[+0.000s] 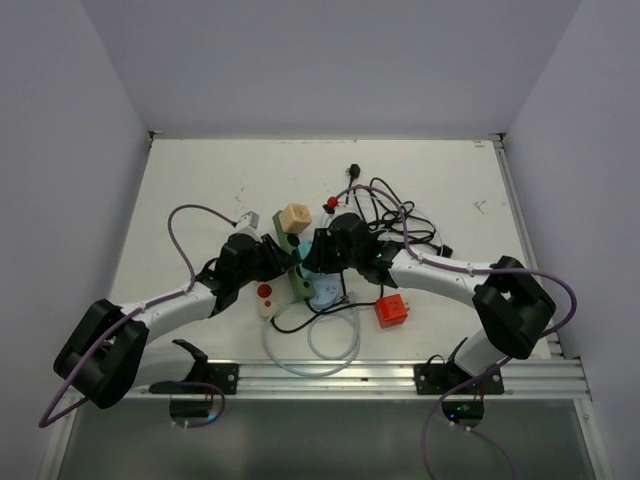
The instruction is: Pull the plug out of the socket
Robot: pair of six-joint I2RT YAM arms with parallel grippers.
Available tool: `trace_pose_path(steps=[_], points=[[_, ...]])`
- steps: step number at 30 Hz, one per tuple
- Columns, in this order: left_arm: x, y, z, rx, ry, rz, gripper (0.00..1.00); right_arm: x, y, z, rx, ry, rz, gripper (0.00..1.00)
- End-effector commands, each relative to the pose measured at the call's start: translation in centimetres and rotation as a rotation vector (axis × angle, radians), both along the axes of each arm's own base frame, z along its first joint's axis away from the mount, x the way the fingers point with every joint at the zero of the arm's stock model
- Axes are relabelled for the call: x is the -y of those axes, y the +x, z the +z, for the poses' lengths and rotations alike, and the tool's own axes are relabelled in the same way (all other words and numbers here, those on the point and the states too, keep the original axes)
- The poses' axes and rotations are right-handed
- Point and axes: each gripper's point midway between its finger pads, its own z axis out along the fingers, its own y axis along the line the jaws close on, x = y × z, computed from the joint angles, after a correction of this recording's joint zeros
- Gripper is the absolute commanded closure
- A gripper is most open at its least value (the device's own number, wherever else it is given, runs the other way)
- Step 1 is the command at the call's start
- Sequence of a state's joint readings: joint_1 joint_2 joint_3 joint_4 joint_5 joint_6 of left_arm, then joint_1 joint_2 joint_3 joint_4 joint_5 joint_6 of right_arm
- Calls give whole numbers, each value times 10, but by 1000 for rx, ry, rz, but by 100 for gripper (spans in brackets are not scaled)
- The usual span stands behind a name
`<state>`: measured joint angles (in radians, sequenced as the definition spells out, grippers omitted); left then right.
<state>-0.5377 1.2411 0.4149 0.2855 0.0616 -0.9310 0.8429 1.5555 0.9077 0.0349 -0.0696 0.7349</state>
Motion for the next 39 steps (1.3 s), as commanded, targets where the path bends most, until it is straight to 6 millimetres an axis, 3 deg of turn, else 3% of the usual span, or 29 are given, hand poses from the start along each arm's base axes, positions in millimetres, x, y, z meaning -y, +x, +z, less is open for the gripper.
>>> trace_pose_path(steps=[1, 6, 9, 13, 19, 26, 31, 34, 39], points=[[-25, 15, -4, 50, 171, 58, 100, -46, -12, 69, 153, 85, 150, 100], [-34, 17, -7, 52, 230, 76, 100, -52, -17, 62, 146, 61, 171, 100], [-37, 16, 0, 76, 227, 70, 100, -43, -15, 56, 124, 70, 145, 100], [-47, 17, 8, 95, 163, 62, 100, -27, -6, 52, 59, 193, 115, 100], [-55, 17, 10, 93, 107, 45, 100, -21, 0, 52, -16, 351, 94, 100], [-74, 19, 5, 84, 136, 80, 100, -18, 6, 59, 61, 241, 78, 100], [-94, 24, -3, 59, 244, 143, 100, -35, -3, 72, 114, 107, 118, 100], [-106, 25, -7, 44, 308, 177, 100, -33, -5, 72, 114, 69, 109, 100], [-105, 25, -7, 42, 313, 170, 100, -27, -6, 68, 112, 46, 98, 100]])
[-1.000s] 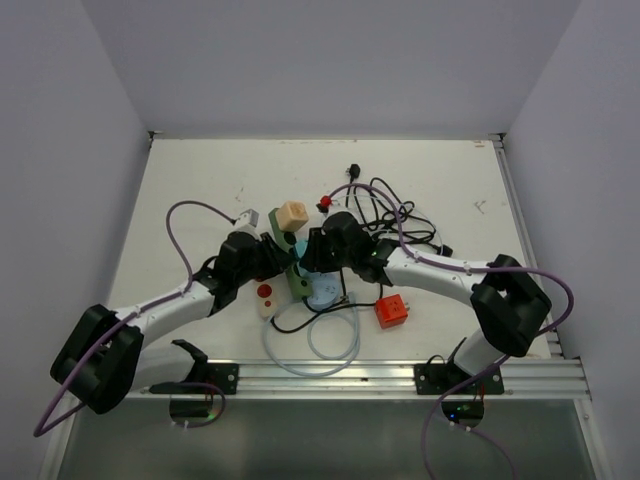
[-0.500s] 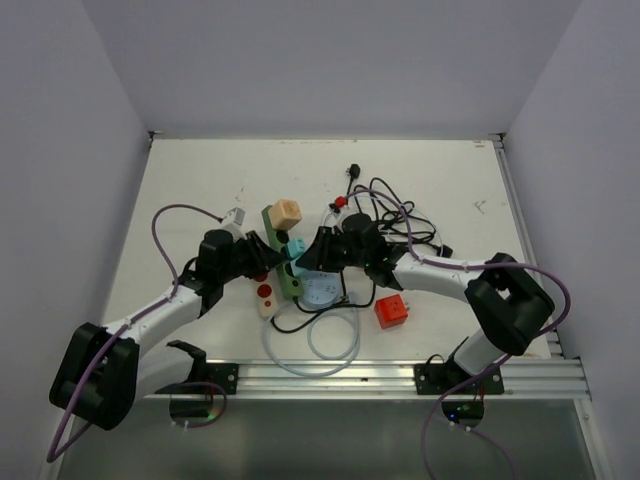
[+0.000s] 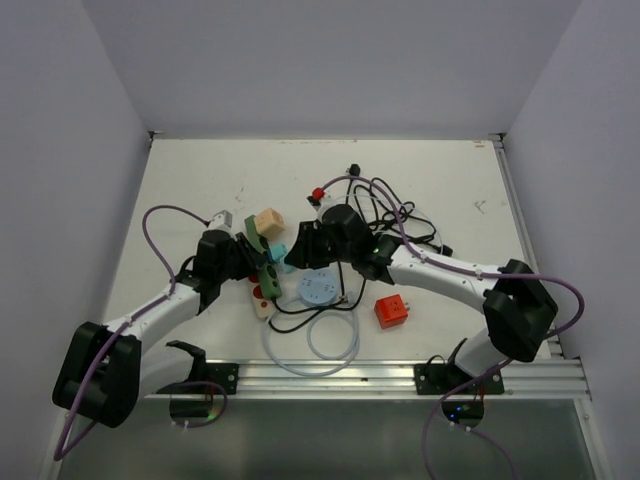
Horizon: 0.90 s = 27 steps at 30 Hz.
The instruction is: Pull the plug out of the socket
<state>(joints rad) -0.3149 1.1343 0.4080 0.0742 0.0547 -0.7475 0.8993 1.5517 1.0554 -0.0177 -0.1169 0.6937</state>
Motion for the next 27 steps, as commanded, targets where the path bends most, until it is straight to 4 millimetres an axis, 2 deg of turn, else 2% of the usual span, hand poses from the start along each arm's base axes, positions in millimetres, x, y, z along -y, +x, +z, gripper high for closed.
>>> trace_pose_path(steps=[1, 3, 10, 12, 14, 15, 17, 18, 19, 24, 26, 27], points=[[-20, 14, 8, 67, 120, 23, 100, 15, 5, 8, 39, -33, -31, 100], [-17, 15, 11, 85, 103, 15, 100, 20, 7, 2, 22, -44, -49, 100], [-7, 16, 20, 103, 64, -19, 100, 74, 37, -45, -118, -69, -209, 100], [-5, 16, 21, 108, 55, -29, 100, 82, 41, -52, -139, -70, -228, 100], [-3, 16, 25, 115, 47, -37, 100, 91, 47, -55, -150, -67, -248, 94], [-2, 16, 26, 120, 45, -43, 100, 97, 53, -54, -146, -69, -264, 85], [0, 16, 30, 126, 40, -59, 100, 103, 57, -54, -137, -85, -286, 73], [0, 16, 31, 128, 40, -61, 100, 106, 57, -54, -141, -91, -287, 59], [1, 17, 34, 133, 35, -64, 100, 109, 61, -52, -143, -85, -296, 55], [7, 17, 41, 154, 29, -102, 100, 113, 64, -49, -146, -87, -301, 41], [12, 18, 46, 167, 13, -128, 100, 109, 63, -44, -144, -69, -280, 41], [14, 19, 52, 187, 5, -135, 100, 102, 66, -35, -115, -32, -254, 43]])
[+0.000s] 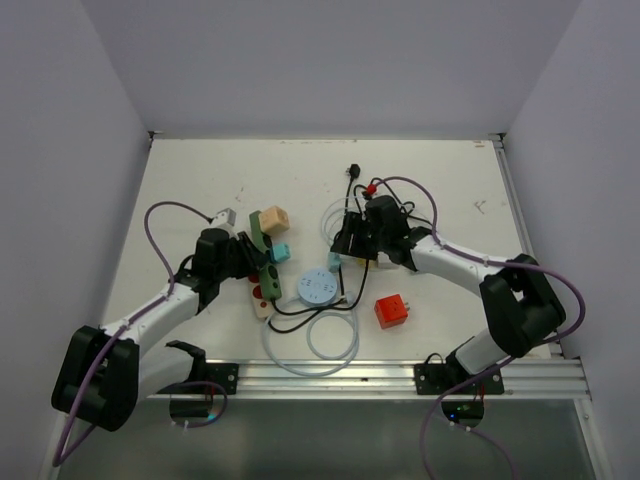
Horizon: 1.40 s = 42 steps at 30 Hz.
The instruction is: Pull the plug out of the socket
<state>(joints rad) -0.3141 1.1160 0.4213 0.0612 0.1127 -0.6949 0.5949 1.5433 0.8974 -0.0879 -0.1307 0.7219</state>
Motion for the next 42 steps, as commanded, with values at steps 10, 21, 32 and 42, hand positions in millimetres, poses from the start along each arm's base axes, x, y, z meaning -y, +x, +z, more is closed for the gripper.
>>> trace_pose_path(steps=[10, 21, 32, 42], points=[[24, 15, 61, 206, -98, -130, 100, -79, -20, 102, 241, 257, 319, 47], [32, 8, 72, 218, -106, -146, 100, -111, -12, 77, 142, 315, 284, 42], [39, 6, 87, 251, -140, -175, 100, -128, -16, 47, 25, 327, 244, 42], [43, 3, 93, 297, -146, -214, 100, -135, -18, 37, -5, 336, 180, 62]])
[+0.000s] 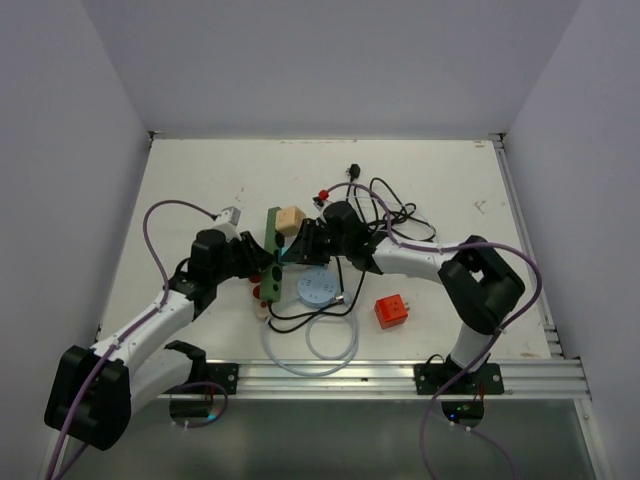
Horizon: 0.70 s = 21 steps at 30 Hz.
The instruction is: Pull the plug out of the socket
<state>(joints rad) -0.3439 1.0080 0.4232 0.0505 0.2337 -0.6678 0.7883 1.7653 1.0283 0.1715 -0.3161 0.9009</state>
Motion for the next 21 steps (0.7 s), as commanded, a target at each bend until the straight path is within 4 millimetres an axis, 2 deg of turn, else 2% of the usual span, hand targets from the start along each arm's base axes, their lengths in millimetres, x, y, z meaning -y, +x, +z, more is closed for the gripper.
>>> trace_pose_path(steps=[1, 5, 10, 12, 14, 15, 21], points=[[17, 17, 60, 213, -78, -64, 100, -7, 17, 22, 44, 62, -65, 65], [16, 19, 55, 231, -26, -57, 100, -5, 18, 26, 65, 36, -75, 82], [1, 26, 43, 209, 87, 32, 100, -5, 16, 32, 87, 2, -78, 100], [-6, 30, 39, 196, 158, 80, 100, -5, 14, 35, 102, -23, -77, 100], [-5, 29, 38, 186, 210, 81, 100, -3, 13, 40, 123, -39, -79, 100], [-9, 28, 32, 160, 258, 101, 100, -2, 12, 43, 133, -42, -76, 100], [-7, 26, 32, 153, 242, 94, 100, 1, 7, 50, 155, -23, -53, 100]])
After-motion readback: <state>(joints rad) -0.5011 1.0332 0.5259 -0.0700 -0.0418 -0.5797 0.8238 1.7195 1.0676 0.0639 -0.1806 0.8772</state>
